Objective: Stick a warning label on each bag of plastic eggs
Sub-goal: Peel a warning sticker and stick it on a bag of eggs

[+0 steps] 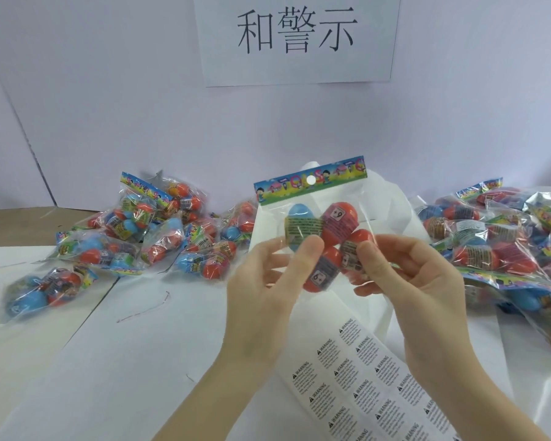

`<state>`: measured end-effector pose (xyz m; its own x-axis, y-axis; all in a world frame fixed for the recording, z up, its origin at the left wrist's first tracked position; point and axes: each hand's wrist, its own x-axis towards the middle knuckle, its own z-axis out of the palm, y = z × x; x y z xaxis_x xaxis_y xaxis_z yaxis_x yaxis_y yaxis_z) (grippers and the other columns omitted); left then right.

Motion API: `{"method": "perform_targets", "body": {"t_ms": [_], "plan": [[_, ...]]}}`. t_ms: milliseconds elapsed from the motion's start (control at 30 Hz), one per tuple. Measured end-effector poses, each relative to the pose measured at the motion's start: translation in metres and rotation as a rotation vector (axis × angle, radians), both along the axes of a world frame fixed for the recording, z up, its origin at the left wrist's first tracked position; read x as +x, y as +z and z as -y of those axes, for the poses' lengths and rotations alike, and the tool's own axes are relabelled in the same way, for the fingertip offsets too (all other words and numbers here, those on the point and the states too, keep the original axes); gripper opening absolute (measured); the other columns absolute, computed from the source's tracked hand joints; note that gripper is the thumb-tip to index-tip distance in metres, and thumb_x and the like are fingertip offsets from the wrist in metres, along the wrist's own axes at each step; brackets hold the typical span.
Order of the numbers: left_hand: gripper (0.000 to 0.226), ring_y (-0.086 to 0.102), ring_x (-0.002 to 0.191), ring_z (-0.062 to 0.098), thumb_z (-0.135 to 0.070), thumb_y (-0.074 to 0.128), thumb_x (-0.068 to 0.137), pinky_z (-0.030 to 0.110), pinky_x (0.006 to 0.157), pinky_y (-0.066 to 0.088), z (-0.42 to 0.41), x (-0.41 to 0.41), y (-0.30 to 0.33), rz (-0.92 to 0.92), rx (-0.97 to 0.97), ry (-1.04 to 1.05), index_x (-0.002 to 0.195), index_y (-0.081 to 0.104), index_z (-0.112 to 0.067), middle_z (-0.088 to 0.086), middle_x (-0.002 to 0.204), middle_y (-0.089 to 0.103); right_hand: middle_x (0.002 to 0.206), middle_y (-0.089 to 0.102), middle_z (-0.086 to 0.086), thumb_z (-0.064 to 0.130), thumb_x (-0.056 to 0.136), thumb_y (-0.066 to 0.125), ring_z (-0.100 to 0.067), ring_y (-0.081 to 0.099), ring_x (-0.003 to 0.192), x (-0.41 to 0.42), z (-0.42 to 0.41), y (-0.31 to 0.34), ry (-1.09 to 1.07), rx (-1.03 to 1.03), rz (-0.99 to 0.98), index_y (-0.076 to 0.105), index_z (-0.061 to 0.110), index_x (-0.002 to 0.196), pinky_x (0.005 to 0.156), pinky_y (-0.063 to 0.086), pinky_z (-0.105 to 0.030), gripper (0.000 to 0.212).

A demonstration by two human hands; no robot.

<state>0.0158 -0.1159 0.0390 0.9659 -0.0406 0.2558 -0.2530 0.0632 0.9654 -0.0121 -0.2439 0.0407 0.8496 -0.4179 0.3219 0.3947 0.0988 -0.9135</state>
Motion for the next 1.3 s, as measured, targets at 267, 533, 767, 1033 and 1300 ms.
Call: {"method": "perform_targets", "body": {"t_ms": [267, 533, 767, 1033, 1300], "plan": [[0.013, 0.064, 0.062, 0.011, -0.021, 0.072, 0.056, 0.019, 0.057, 0.052, -0.001, 0.002, 0.003, -0.181, -0.153, -0.21, 0.068, 0.076, -0.019, 0.004, 0.069, 0.071, 0.072, 0.069, 0.004, 0.045, 0.05, 0.069, -0.008, 0.06, 0.056, 0.002, -0.002, -0.003, 0.106, -0.047, -0.05, 0.063, 0.013, 0.084, 0.049, 0.046, -0.016, 0.048], [0.033, 0.059, 0.049, 0.01, -0.027, 0.072, 0.035, 0.015, 0.048, 0.048, -0.008, 0.007, 0.011, -0.194, -0.354, -0.038, 0.063, 0.072, -0.01, 0.005, 0.059, 0.067, 0.086, 0.065, 0.014, 0.066, 0.066, 0.05, 0.005, 0.057, 0.072, 0.004, 0.008, -0.009, -0.008, -0.473, -0.356, 0.061, 0.028, 0.085, 0.062, 0.039, -0.018, 0.044], [0.04, 0.058, 0.047, 0.009, -0.036, 0.069, 0.037, 0.012, 0.047, 0.046, -0.009, 0.008, 0.013, -0.201, -0.372, 0.01, 0.07, 0.068, -0.013, 0.002, 0.057, 0.063, 0.097, 0.049, 0.019, 0.048, 0.067, 0.075, 0.002, 0.047, 0.088, 0.004, 0.014, -0.019, 0.176, -0.998, -0.616, 0.037, 0.04, 0.109, 0.066, 0.037, -0.018, 0.057], [0.045, 0.057, 0.048, 0.008, -0.034, 0.069, 0.041, 0.013, 0.048, 0.046, -0.01, 0.006, 0.016, -0.178, -0.378, -0.033, 0.078, 0.065, -0.01, 0.002, 0.059, 0.063, 0.065, 0.065, 0.009, 0.016, 0.068, 0.081, 0.0, 0.053, 0.046, 0.007, 0.014, -0.012, -0.06, -0.534, -0.377, 0.057, 0.03, 0.076, 0.041, 0.039, -0.009, 0.028], [0.009, 0.062, 0.06, 0.013, -0.025, 0.071, 0.058, 0.022, 0.068, 0.05, -0.013, 0.007, 0.012, -0.127, -0.256, -0.115, 0.065, 0.073, -0.019, 0.004, 0.063, 0.067, 0.062, 0.069, 0.01, 0.016, 0.068, 0.08, -0.011, 0.065, 0.06, 0.0, 0.015, -0.001, -0.199, -0.341, -0.176, 0.072, 0.028, 0.06, 0.064, 0.053, -0.028, 0.016]]}}
